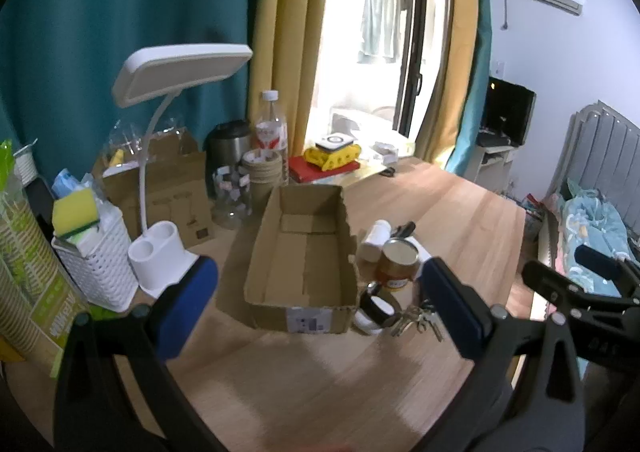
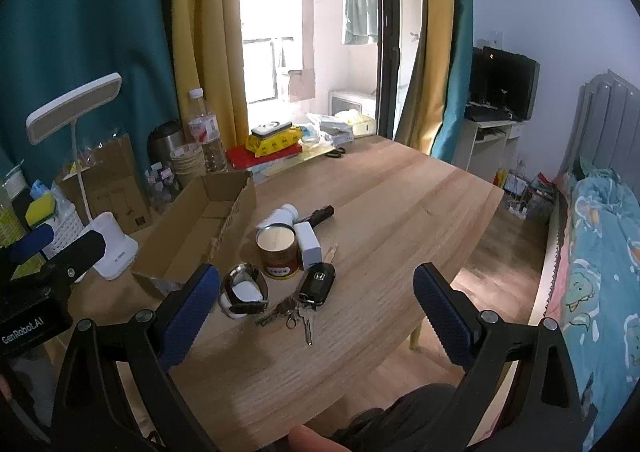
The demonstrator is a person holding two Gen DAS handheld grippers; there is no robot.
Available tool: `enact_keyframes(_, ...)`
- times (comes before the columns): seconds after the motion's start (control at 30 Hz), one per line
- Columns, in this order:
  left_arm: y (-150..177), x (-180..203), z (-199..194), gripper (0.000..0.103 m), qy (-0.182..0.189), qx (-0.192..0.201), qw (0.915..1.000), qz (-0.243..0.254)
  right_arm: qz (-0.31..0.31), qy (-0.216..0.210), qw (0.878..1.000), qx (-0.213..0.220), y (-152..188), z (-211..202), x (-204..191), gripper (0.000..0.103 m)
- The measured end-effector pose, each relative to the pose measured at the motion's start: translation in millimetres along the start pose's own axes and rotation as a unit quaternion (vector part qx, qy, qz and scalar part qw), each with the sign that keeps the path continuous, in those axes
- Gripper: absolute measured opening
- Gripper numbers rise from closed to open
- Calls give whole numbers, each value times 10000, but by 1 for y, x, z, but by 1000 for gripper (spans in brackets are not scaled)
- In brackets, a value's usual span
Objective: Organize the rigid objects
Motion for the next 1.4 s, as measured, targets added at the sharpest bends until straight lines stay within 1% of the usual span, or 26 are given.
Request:
enact_keyframes(0.17, -2, 1, -3, 103, 41, 49, 10000, 9, 17, 42, 10000, 83, -4, -2, 1, 99)
enact_keyframes(0.43, -7, 8, -7, 103, 164, 161, 9997, 75, 105, 253, 9994, 210, -7, -8, 10, 99)
enact_keyframes(0.53, -12, 2, -5, 103, 191, 193, 9996, 74, 93, 301, 9992, 258, -9, -10, 11, 99)
enact_keyframes(1.4, -17, 2, -7, 103, 222, 267, 9994, 49, 88, 351, 9986, 392, -16, -11, 12, 99)
Point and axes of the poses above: each gripper's, at about its wrist camera, not at the fingertips, and z roughly the way its jaws point, x to its right, y to its underside, the point moved 10 cm from there along z, roughly the way its jaws point, and after that the axes turned 2 degrees about x, right-handed, at the moved point
